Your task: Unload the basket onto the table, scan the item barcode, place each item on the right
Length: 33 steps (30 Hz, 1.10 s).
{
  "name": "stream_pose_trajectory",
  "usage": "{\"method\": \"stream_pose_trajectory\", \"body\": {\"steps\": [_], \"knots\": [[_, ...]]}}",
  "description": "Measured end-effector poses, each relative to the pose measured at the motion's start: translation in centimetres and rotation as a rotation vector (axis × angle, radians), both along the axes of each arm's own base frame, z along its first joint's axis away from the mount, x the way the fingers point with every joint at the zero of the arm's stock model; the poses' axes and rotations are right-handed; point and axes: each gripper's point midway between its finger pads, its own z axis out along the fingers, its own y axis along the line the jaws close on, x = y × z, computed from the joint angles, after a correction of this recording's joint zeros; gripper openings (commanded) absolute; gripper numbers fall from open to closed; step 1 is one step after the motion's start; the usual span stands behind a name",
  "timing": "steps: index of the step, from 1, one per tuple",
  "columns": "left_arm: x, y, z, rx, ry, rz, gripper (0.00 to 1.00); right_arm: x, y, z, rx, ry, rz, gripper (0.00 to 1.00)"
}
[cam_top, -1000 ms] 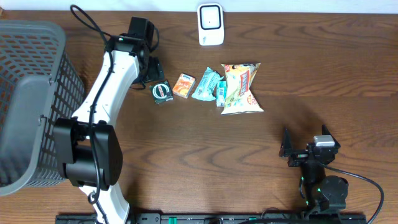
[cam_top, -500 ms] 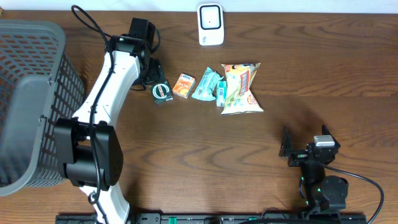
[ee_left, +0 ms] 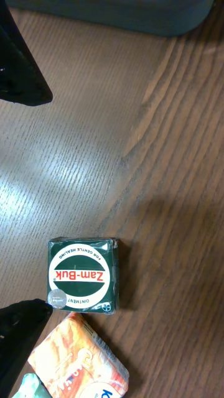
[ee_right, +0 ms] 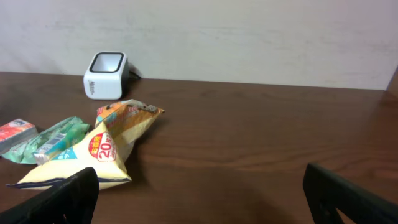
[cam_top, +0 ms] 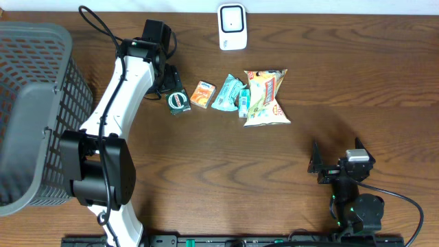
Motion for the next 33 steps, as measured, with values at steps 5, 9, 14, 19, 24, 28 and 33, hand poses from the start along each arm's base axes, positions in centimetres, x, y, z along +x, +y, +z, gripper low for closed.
{"method": "stream_pose_trajectory", "body": {"steps": [5,9,14,19,24,28,33], "knots": [[0.0,0.0,0.0,0.000,0.000,0.000,0.98,0.0,0.0,0.0,0.000,0.000,0.000,0.99],[0.0,0.0,0.0,0.000,0.000,0.000,0.98,0.0,0.0,0.0,0.000,0.000,0.000,0.99],[0.0,0.0,0.0,0.000,0.000,0.000,0.98,0.0,-0.1,0.0,-0.005,0.000,-0.003,0.99],[0.0,0.0,0.0,0.000,0.000,0.000,0.98,0.0,-0.1,0.0,-0.015,-0.001,-0.003,0.99],[0.0,0.0,0.0,0.000,0.000,0.000,0.98,0.0,0.5,0.4,-0.009,-0.017,0.030,0.99],[0.0,0.0,0.0,0.000,0.000,0.000,0.98,-0.2,1.7,4.2,0.077,-0.165,0.102,0.99],[-0.1,-0.1,0.0,-0.004,0.004,-0.001,0.98,-3.2,3.5,13.0,0.161,-0.523,0.245,0.99]]}}
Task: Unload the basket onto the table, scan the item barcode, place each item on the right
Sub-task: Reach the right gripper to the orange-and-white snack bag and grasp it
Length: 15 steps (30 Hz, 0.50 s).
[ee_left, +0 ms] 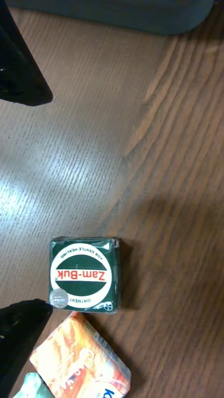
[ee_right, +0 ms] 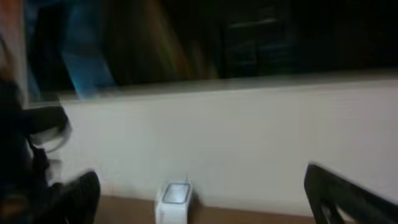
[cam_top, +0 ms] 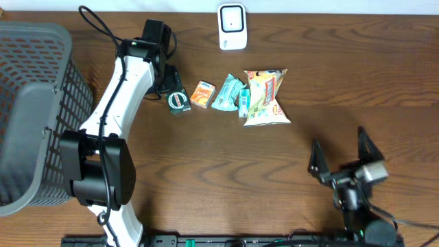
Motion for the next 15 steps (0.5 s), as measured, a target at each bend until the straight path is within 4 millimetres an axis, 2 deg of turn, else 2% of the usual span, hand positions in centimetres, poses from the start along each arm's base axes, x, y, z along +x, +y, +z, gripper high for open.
{"method": "stream_pose_trajectory", "body": {"steps": [2,4,7,9,10,11,12,13,15], "knots": [[0.0,-0.1,0.0,-0.003,0.001,-0.001,0.98,-1.5,0.0,2.6,0.018,-0.118,0.011,0.99],[0.0,-0.1,0.0,-0.003,0.000,-0.001,0.98,-2.1,-0.2,3.7,0.031,-0.158,0.009,0.99],[0.0,-0.1,0.0,-0.004,0.001,-0.001,0.98,-1.7,-0.3,5.4,0.037,-0.149,0.002,0.99],[0.0,-0.1,0.0,-0.006,0.002,-0.001,0.98,-1.0,-0.3,7.2,0.022,-0.130,-0.008,0.99],[0.0,-0.1,0.0,-0.007,-0.001,-0.001,0.97,-0.3,-0.2,8.1,0.000,-0.110,-0.016,0.99],[0.0,-0.1,0.0,-0.007,0.001,-0.002,0.98,1.3,0.0,8.7,-0.045,-0.057,-0.029,0.99],[0.1,-0.2,0.0,-0.009,-0.002,-0.002,0.98,3.7,0.3,8.1,-0.097,0.060,-0.033,0.99],[0.0,-0.2,0.0,-0.010,0.002,-0.002,0.98,4.6,0.5,7.9,-0.116,0.096,-0.029,0.99],[0.0,-0.2,0.0,-0.010,0.001,-0.002,0.98,8.3,1.0,5.5,-0.173,0.302,-0.010,0.99]]}}
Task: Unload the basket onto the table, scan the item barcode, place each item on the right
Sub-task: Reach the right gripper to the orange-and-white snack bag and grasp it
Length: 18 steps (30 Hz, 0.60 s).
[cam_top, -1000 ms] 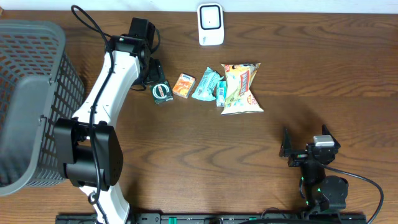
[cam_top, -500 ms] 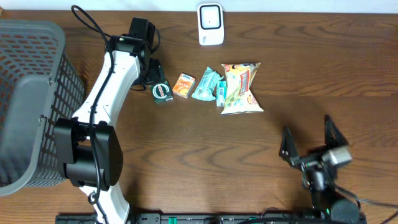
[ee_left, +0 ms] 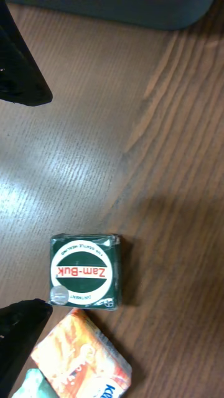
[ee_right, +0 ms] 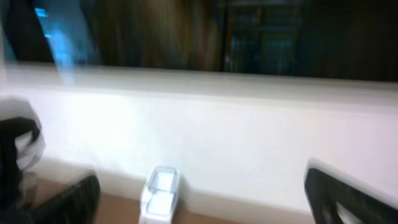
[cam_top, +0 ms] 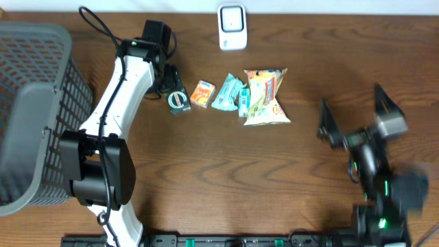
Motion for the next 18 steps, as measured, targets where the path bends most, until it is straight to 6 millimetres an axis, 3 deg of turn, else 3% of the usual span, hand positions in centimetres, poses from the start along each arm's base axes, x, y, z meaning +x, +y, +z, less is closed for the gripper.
{"method": "stream_pose_trajectory", "body": {"steps": [3,6,10,13,18], "knots": [[0.0,0.0,0.0,0.000,-0.001,0.000,0.98,4.1,1.1,-5.0,-0.056,0.318,0.054,0.99],[0.0,0.0,0.0,0.000,0.000,0.000,0.98,6.6,2.6,-8.9,-0.070,0.587,0.155,0.99],[0.0,0.0,0.0,0.000,0.001,0.000,0.98,8.5,5.6,-9.9,-0.020,0.724,0.346,0.99],[0.0,0.0,0.0,0.000,0.001,0.000,0.98,8.0,7.7,-10.8,0.052,0.789,0.496,0.99],[0.0,0.0,0.0,0.000,0.000,0.000,0.98,5.9,8.8,-14.1,0.196,1.021,0.566,0.99]]}}
